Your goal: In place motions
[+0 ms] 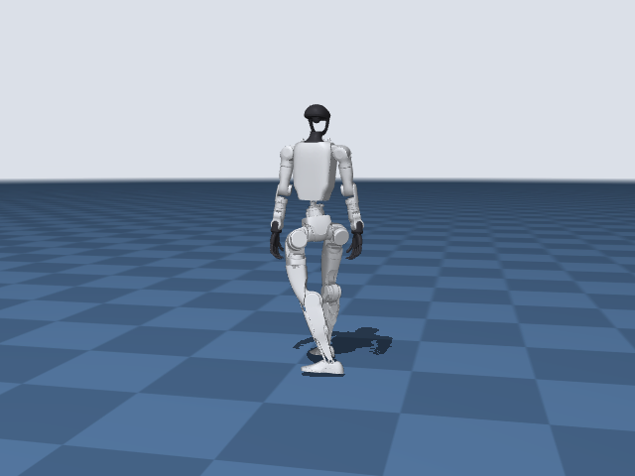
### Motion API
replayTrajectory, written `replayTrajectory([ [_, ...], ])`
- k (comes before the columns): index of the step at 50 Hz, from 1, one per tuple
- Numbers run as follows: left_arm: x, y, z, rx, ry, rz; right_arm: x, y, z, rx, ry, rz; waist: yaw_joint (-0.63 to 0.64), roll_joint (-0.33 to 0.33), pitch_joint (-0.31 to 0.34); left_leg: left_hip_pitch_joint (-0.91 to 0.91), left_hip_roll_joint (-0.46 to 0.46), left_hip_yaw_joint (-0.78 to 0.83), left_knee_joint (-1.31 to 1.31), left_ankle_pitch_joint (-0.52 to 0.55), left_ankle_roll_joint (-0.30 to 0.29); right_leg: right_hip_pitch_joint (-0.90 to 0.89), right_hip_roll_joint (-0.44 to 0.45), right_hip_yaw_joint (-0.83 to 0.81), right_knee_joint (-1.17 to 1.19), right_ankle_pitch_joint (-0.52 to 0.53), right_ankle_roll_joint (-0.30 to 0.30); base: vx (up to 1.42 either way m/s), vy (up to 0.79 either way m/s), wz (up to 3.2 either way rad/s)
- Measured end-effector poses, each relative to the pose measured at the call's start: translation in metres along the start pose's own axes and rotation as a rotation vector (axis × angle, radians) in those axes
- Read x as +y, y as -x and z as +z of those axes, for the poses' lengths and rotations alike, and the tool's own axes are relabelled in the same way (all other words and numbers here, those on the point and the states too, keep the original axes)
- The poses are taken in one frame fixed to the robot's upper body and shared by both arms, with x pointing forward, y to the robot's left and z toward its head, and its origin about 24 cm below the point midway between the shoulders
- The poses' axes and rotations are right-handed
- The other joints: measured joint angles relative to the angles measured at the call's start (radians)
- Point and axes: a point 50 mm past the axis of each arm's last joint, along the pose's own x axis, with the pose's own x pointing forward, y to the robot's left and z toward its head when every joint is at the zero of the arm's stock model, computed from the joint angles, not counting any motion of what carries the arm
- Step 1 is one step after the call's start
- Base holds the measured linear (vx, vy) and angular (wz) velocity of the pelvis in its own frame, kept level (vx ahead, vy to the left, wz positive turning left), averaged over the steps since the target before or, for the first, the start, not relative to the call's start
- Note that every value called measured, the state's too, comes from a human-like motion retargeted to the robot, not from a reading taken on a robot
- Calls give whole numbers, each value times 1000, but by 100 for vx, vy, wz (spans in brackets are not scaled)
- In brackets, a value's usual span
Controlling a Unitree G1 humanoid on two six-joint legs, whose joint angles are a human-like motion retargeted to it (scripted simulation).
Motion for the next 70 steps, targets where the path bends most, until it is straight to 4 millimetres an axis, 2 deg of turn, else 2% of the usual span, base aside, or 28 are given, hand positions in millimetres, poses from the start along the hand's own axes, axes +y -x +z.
replayTrajectory([
  [4, -8, 2, 31, -106, 19, -14, 17, -7, -20, 50, -110, 52, 1, -1, 2, -2, -6, -5, -1, -2, 1, -5, 8, 10, -1, 0, 0, -2, 2, -29],
  [10, -43, 6, 59, -225, 106, -104, 44, -14, -44, 117, -242, 133, 29, -7, -1, -6, -1, -30, -6, 4, 3, 9, 1, -9, 0, -23, -29, 5, 0, 27],
  [15, -63, 7, 64, -256, 66, -153, 59, -18, -52, 115, -366, 189, 83, -10, -3, -21, 10, -97, -19, 22, 9, 32, -19, -56, 4, -57, -81, 17, 0, 95],
  [19, -67, 6, 54, -224, 7, -160, 66, -19, -56, 100, -450, 215, 140, -14, -11, -44, 23, -180, -30, 48, 17, 60, -51, -109, 6, -98, -124, 22, 4, 164],
  [24, -56, 2, 32, -134, 3, -127, 65, -19, -65, 107, -475, 210, 225, -31, -34, -89, 31, -311, -29, 84, 31, 110, -114, -213, 11, -163, -165, 31, 10, 219],
  [28, -31, 0, 23, -87, 36, -56, 56, -19, -72, 106, -455, 171, 318, -60, -49, -139, 29, -425, -16, 113, 37, 166, -182, -366, 13, -215, -172, 20, 17, 225],
  [33, 2, 2, 21, -83, 99, 43, 40, -18, -81, 87, -442, 99, 473, -116, -49, -186, 4, -538, -13, 145, 29, 243, -252, -534, 8, -260, -163, 10, 17, 190],
  [38, 13, 3, 19, -79, 200, 88, 33, -19, -88, 61, -396, 1, 658, -168, -57, -247, -28, -634, -9, 189, 2, 281, -306, -656, 4, -286, -149, 2, 11, 153],
  [43, 8, 1, -2, 0, 241, 68, 34, -20, -77, 31, -298, 24, 786, -219, -41, -297, -60, -737, 3, 237, -34, 307, -339, -728, -4, -303, -146, -7, 4, 129],
  [47, -8, 0, -23, 76, 303, -16, 23, -17, -47, -75, -288, 26, 840, -231, 0, -307, -87, -780, 7, 233, -7, 326, -355, -763, -11, -300, -143, -10, 9, 59],
  [50, -16, 0, -47, 143, 372, -6, 17, -13, -25, -183, -292, 36, 852, -226, 11, -300, -101, -772, -4, 220, 17, 329, -361, -768, -12, -292, -140, 0, 20, 9],
  [54, -25, 5, -82, 253, 385, -33, 16, -7, 1, -297, -239, 65, 836, -216, 10, -288, -105, -763, -22, 210, 16, 323, -365, -760, -9, -276, -134, 3, 25, -22],
  [57, -24, 7, -98, 303, 313, -31, 20, -7, 8, -322, -204, 50, 801, -207, 12, -273, -110, -745, -39, 206, 20, 318, -367, -759, -4, -262, -130, 2, 14, -24],
  [59, -28, 8, -100, 316, 320, -29, 26, -10, 5, -312, -203, 29, 781, -202, 17, -260, -111, -733, -53, 204, 15, 312, -367, -750, 2, -253, -129, 0, 24, -47],
  [62, -38, 6, -93, 314, 456, -17, 37, -17, -11, -250, -235, 1, 751, -191, 26, -243, -107, -696, -72, 197, 12, 292, -364, -729, 22, -243, -130, -2, 24, -63],
  [65, -39, 4, -72, 309, 529, 44, 55, -25, -42, -132, -315, 20, 709, -172, 30, -247, -92, -680, -73, 187, 17, 273, -356, -717, 56, -247, -119, -6, 16, -60],
  [67, -30, 2, -39, 224, 452, 53, 68, -28, -70, -32, -391, 64, 686, -163, 37, -248, -81, -663, -74, 183, 22, 250, -350, -673, 96, -257, -111, -12, 12, -61],
  [70, -16, 7, 37, -6, 348, 30, 91, -28, -109, 96, -538, 132, 665, -170, 50, -251, -79, -654, -73, 181, 31, 221, -321, -534, 139, -266, -97, -13, 7, -28],
])
